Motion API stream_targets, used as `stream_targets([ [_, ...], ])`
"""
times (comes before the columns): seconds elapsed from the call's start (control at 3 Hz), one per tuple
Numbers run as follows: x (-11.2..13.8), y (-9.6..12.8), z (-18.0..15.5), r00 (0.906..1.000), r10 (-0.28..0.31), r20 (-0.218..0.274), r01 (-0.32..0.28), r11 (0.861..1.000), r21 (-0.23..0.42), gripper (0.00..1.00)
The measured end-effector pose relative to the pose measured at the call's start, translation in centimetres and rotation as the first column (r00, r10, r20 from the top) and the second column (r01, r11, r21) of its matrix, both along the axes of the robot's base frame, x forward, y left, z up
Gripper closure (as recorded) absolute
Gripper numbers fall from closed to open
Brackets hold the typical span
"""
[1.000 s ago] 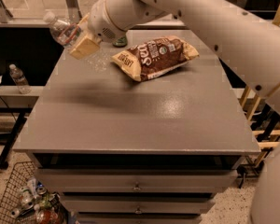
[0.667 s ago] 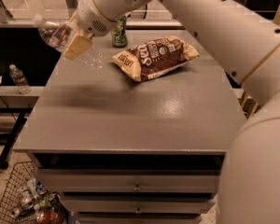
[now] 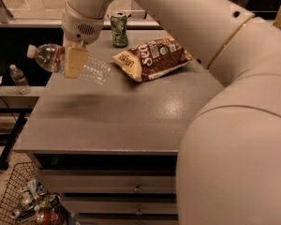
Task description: Knock water bottle over
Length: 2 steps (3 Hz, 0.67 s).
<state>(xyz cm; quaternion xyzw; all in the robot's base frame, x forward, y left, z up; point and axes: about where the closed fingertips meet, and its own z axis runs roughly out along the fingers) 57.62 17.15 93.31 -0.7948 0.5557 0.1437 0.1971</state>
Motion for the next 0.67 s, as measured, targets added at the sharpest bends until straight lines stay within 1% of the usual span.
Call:
stream_targets([
  [0.33, -2.4, -2.1, -2.5, 0.9975, -0.010, -0.070, -0.005, 0.977, -0.214, 1.00],
  [0.67, -3.6, -3.4, -3.9, 0.9947, -0.058, -0.085, 0.025, 0.938, -0.345, 1.00],
])
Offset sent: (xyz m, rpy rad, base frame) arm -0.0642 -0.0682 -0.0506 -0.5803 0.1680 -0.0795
